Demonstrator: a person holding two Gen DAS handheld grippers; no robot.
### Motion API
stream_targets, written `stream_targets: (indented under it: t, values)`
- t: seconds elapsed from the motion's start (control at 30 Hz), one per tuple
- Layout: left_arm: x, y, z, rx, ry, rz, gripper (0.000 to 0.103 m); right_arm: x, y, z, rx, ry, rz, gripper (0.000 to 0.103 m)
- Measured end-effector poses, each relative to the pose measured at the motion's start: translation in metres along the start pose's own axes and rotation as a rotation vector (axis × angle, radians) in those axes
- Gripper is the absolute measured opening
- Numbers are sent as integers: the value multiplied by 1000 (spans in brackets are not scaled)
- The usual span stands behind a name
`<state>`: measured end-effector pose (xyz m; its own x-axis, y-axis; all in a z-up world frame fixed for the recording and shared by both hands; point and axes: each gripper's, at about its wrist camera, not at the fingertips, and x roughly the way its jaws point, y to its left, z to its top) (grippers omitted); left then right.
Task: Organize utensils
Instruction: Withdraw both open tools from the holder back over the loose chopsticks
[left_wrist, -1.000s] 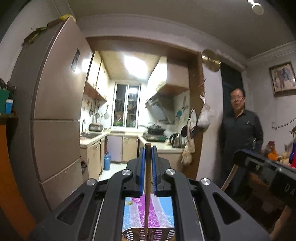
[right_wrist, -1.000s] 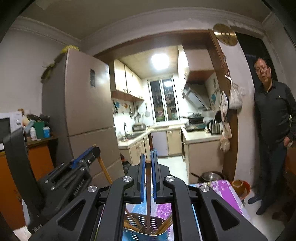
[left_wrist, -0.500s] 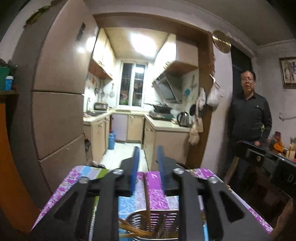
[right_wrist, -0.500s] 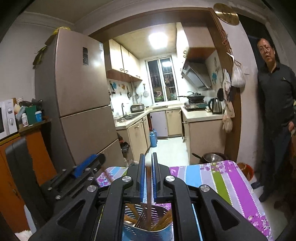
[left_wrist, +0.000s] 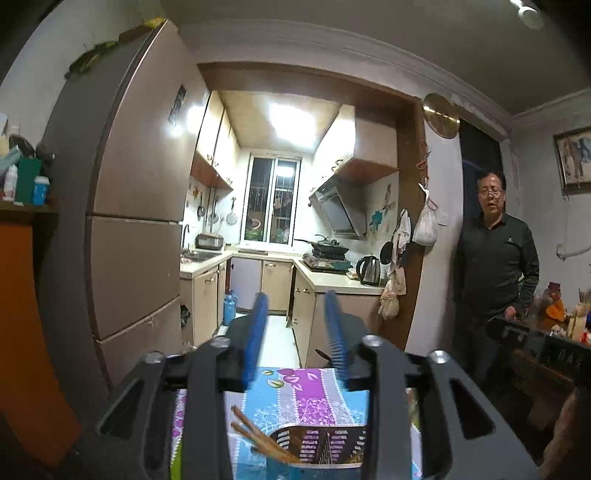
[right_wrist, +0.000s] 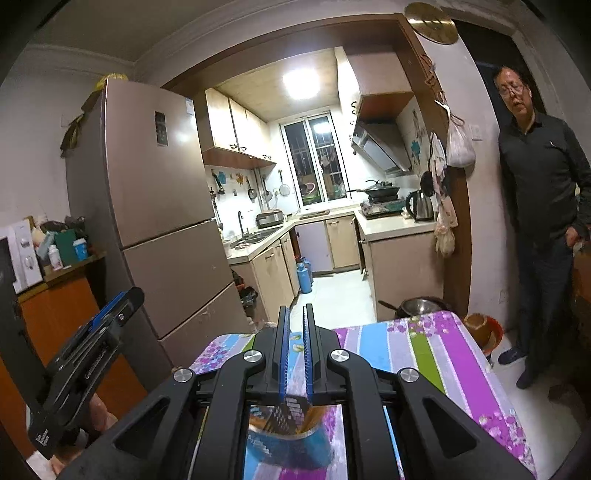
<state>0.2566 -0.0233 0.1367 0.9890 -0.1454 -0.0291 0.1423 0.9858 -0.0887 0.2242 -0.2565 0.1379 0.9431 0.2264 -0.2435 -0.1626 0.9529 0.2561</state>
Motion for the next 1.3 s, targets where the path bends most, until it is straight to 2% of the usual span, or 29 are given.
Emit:
stream_targets:
  t: [0.03,0.13,0.2,0.23,0.33,0.4,0.43,0.47,0.57,0.67,0.77,0.97,1.13,1.3]
  values:
    - [-11,-4,-1,15,-10,5,46,-11,-4,-1,10,8,13,8]
    - [-52,-17,-7,63,-17,-24,56,-71,-24,-13,22,35,57,8]
    - [-77,-27,-14,106,-14,-60,60,-115,-37,-26,3,40,71,12]
    - [-97,-37,-25,145,1,-103,61,-139,-44,-34,-20,32,62,17]
    - [-129,-62,-58,224,97,-178,61,-199,-60,-64,-117,1,-26,20]
    - [-144,-80,-88,260,201,-237,61,-230,-70,-95,-183,8,-100,20]
    - [-156,-94,-113,279,271,-268,61,-237,-73,-109,-206,17,-139,20]
    - [-163,-103,-130,292,305,-277,61,-244,-79,-131,-229,40,-182,20]
    - [-185,-129,-185,334,393,-312,53,-247,-96,-185,-221,126,-223,20]
    - [-196,-147,-228,315,464,-325,52,-240,-109,-240,-212,205,-226,20]
    - [-202,-160,-258,305,468,-315,52,-237,-108,-274,-217,206,-197,20]
    - [-207,-181,-286,277,450,-249,52,-246,-108,-294,-168,159,-135,20]
    - [-211,-198,-298,320,401,-200,51,-227,-103,-304,-206,192,-97,19]
    - [-218,-201,-300,335,385,-220,27,-210,-101,-311,-203,239,-65,19]
